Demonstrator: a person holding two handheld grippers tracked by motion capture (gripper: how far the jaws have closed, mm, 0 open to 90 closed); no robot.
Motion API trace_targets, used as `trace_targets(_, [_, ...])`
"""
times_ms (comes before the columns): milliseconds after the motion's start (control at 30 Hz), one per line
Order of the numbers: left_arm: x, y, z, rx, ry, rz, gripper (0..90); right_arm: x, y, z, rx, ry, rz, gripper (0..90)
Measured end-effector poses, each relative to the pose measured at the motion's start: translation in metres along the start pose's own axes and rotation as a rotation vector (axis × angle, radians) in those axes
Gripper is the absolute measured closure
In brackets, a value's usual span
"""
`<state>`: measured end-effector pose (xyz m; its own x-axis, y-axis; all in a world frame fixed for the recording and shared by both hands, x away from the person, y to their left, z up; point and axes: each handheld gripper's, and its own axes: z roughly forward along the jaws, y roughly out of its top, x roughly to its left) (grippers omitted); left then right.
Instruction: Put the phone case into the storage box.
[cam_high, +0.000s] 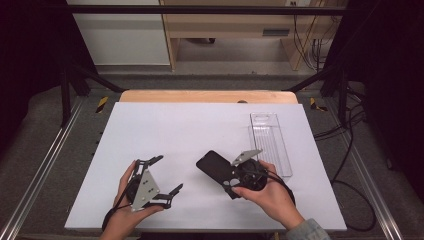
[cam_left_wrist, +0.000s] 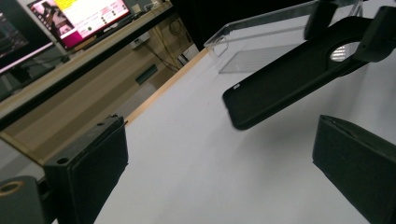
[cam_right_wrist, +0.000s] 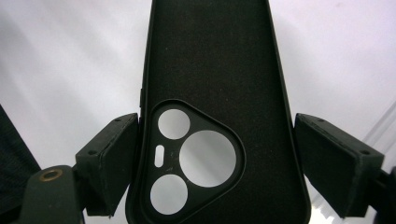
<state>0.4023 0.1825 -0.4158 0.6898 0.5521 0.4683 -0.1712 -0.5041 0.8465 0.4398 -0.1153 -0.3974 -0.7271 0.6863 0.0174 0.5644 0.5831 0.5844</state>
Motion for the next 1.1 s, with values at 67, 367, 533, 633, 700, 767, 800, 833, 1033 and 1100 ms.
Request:
trace_targets(67, [0.0, 0.006, 0.01, -0.005, 0.0, 0.018, 5.1, -0.005, 0.016, -0.004, 0.013, 0.0, -0.011, 17.0])
trace_targets(367, [-0.008, -0.002, 0.017, -0.024, 0.048, 0.005, 6.9, -0.007, 0.05, -0.009, 0.056, 0.004, -0.048, 16.9])
trace_targets(533, [-0.014, -0.01, 0.015, -0.002, 0.063, 0.033, 7.9, 0.002, 0.061, -0.007, 0.08, 0.006, -0.077, 16.8])
trace_targets(633, [-0.017, -0.009, 0.014, -0.001, 0.076, 0.05, 8.7, 0.01, 0.063, -0.005, 0.104, 0.013, -0.093, 16.8])
trace_targets(700, [-0.019, -0.008, 0.013, -0.006, 0.088, 0.06, 9.4, 0.013, 0.063, -0.004, 0.119, 0.013, -0.117, 16.8])
trace_targets(767, [-0.02, -0.007, 0.013, -0.003, 0.094, 0.073, 9.5, 0.014, 0.063, -0.004, 0.122, 0.014, -0.129, 16.8])
trace_targets(800, [-0.021, -0.008, 0.014, -0.002, 0.093, 0.081, 9.9, 0.017, 0.063, -0.004, 0.122, 0.02, -0.132, 16.7])
trace_targets(833, [-0.022, -0.008, 0.015, 0.004, 0.084, 0.086, 9.9, 0.017, 0.063, -0.004, 0.122, 0.02, -0.132, 16.7])
trace_targets(1033, [-0.027, -0.007, 0.016, 0.013, 0.087, 0.129, 12.6, 0.022, 0.064, -0.006, 0.118, 0.038, -0.143, 16.7])
trace_targets(1100, [-0.029, -0.007, 0.017, 0.019, 0.089, 0.15, 13.3, 0.025, 0.065, -0.004, 0.122, 0.045, -0.152, 16.6])
